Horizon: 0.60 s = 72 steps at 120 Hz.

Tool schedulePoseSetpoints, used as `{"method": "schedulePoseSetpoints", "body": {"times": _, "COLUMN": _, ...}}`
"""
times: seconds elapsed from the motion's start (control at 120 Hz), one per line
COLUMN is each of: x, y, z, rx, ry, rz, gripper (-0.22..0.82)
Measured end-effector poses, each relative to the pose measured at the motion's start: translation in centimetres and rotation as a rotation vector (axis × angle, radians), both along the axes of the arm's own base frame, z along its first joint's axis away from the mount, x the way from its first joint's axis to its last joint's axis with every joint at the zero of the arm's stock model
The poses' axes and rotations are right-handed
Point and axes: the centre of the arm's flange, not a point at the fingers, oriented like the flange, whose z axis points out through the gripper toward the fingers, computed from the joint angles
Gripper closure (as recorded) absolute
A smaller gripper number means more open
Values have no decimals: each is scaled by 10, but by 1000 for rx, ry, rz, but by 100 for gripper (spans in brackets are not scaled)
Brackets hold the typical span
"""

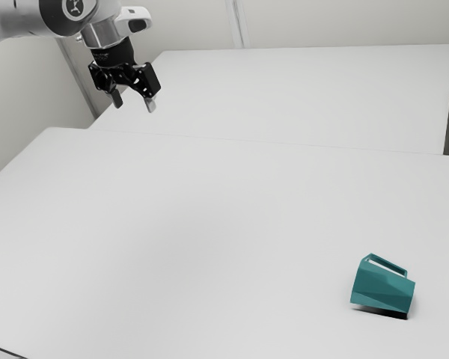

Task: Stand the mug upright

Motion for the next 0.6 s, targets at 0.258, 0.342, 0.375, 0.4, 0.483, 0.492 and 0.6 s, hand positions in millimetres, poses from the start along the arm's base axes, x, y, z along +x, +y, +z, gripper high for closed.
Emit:
{"method": "schedulePoseSetpoints", "body": {"times": 0.258, "x": -3, "y": -14, "z": -6, "rx": -57, "ry": 13, "rz": -22, "gripper": 2}}
{"method": "schedulePoseSetpoints", "body": {"times": 0.342, "x": -1, "y": -24, "z": -22, "rx": -135, "ry": 31, "rz": -28, "gripper": 2}}
{"method": "schedulePoseSetpoints", "body": {"times": 0.375, "x": 0, "y": -28, "z": -30, "rx": -168, "ry": 36, "rz": -32, "gripper": 2}}
{"method": "schedulePoseSetpoints", "body": {"times": 0.4, "x": 1, "y": -31, "z": -36, "rx": -193, "ry": 39, "rz": -35, "gripper": 2}}
{"method": "schedulePoseSetpoints", "body": {"times": 0.483, "x": 3, "y": -42, "z": -54, "rx": -269, "ry": 41, "rz": -45, "gripper": 2}}
{"method": "schedulePoseSetpoints", "body": {"times": 0.492, "x": 3, "y": -44, "z": -56, "rx": -277, "ry": 40, "rz": -46, "gripper": 2}}
{"method": "schedulePoseSetpoints", "body": {"times": 0.6, "x": 6, "y": -59, "z": -82, "rx": -403, "ry": 35, "rz": -68, "gripper": 2}}
